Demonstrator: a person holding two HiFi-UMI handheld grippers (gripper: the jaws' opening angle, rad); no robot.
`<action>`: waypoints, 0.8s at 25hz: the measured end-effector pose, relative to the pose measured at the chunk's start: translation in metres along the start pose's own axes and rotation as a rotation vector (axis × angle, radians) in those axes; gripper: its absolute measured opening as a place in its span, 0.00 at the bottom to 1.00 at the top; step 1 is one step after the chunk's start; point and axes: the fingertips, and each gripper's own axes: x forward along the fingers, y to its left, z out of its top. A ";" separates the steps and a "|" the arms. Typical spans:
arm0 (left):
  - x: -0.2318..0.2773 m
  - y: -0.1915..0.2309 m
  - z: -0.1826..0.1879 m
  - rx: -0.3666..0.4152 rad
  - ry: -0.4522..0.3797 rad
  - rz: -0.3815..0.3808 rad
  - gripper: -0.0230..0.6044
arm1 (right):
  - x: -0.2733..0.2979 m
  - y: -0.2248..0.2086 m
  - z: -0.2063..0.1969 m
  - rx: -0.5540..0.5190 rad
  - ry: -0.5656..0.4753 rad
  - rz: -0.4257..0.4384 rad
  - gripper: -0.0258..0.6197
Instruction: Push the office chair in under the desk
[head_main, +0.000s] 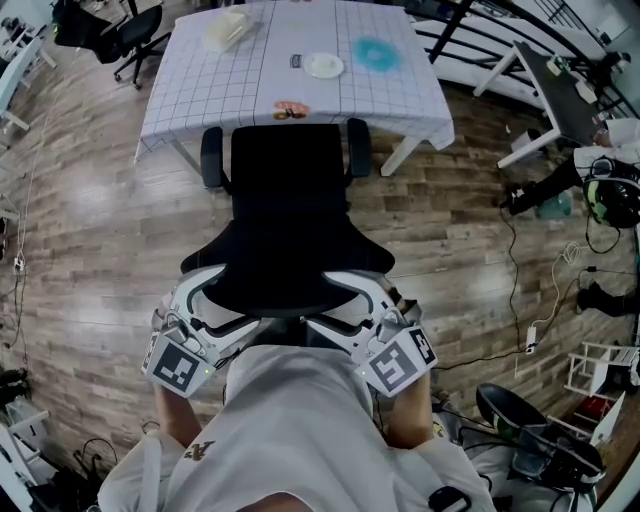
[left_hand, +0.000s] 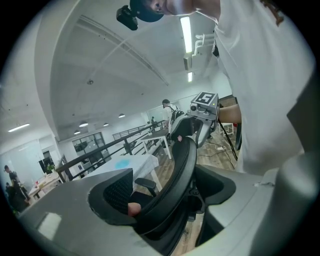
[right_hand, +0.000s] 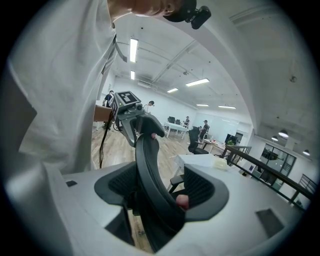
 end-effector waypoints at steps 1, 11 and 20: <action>0.002 0.002 0.001 0.001 -0.003 -0.001 0.65 | 0.000 -0.003 -0.001 0.003 0.002 0.001 0.51; 0.018 0.020 -0.001 0.009 -0.009 -0.024 0.64 | 0.006 -0.026 -0.010 0.032 0.044 0.016 0.51; 0.025 0.039 0.000 0.003 -0.032 -0.054 0.63 | 0.013 -0.045 -0.011 0.040 0.030 -0.001 0.52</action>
